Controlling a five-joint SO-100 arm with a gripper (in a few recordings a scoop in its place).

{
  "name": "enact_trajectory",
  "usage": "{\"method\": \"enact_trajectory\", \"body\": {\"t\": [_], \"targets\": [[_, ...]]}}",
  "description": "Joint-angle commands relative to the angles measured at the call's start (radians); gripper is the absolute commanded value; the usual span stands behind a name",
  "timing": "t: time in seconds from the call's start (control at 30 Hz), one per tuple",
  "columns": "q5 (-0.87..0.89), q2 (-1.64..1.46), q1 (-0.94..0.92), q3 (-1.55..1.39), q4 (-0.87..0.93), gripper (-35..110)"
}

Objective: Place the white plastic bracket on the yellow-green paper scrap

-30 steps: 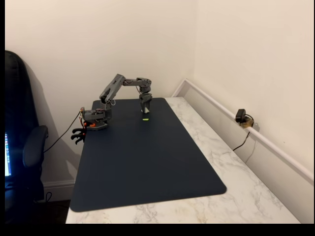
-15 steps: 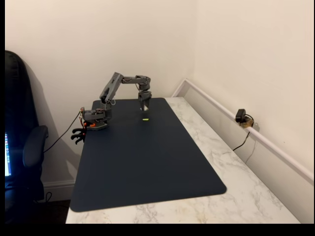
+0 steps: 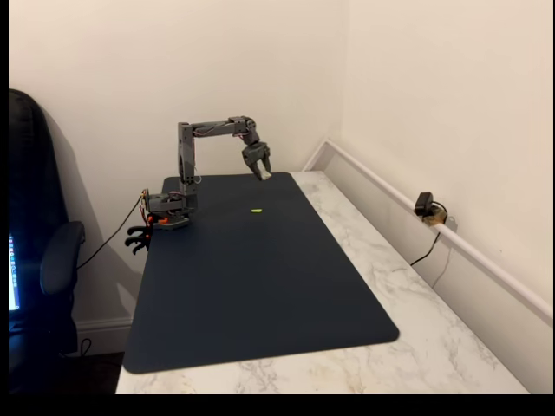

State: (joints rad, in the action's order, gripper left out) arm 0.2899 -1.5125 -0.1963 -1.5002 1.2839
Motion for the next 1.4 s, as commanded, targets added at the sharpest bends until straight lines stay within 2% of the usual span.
{"method": "enact_trajectory", "body": {"t": [0.0, 0.43, 1.03, 1.27, 1.37], "targets": [[0.035, -0.104, 0.048, -0.035, 0.011, 0], [0.132, -0.129, 0.101, -0.273, -0.032, 0], [0.14, 0.081, 0.061, -0.327, -0.219, 0], [0.124, 0.092, 0.043, -0.324, -0.232, 0], [0.13, 0.107, 0.038, -0.304, -0.204, 7]]}}
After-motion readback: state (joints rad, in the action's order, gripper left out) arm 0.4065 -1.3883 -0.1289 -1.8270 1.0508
